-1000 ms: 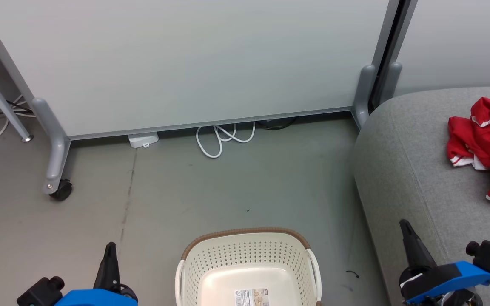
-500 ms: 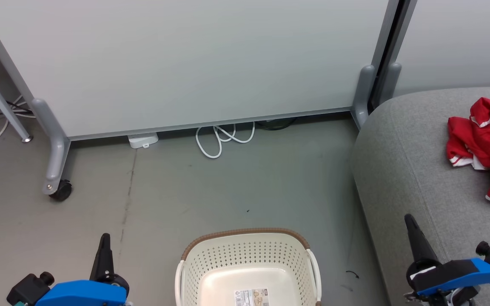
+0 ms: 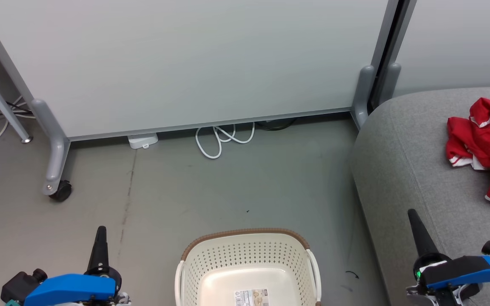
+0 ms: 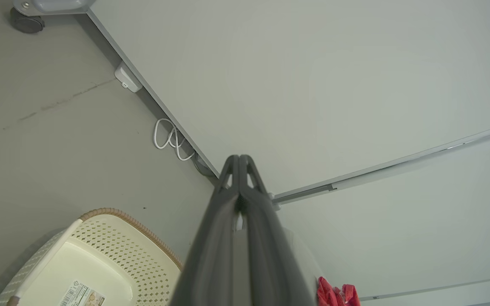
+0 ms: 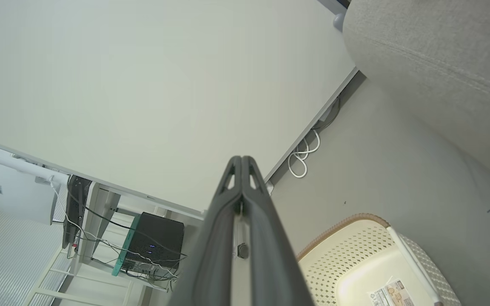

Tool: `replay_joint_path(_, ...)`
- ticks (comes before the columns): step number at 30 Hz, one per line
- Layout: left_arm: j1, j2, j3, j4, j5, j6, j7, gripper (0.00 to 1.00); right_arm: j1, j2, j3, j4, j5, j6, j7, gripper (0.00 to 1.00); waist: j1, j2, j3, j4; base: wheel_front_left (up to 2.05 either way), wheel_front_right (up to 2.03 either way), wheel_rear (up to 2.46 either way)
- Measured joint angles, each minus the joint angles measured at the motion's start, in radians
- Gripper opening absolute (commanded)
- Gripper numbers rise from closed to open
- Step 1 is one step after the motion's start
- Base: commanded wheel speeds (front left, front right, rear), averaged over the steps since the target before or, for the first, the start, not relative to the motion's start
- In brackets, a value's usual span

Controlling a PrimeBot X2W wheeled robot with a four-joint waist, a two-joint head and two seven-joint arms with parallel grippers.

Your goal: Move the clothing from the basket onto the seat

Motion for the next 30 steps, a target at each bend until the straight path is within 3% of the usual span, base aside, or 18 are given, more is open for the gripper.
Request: replay_joint_path(30, -0.034, -0.003, 0.038, -0.041, -0.244, 0.0, 0.071, 0.0, -0.02, 0.0, -0.02, -0.012, 0.283, 0.0, 0.033, 0.0, 0.0, 0.0, -0.003, -0.002, 0.0, 0.0, 0.0)
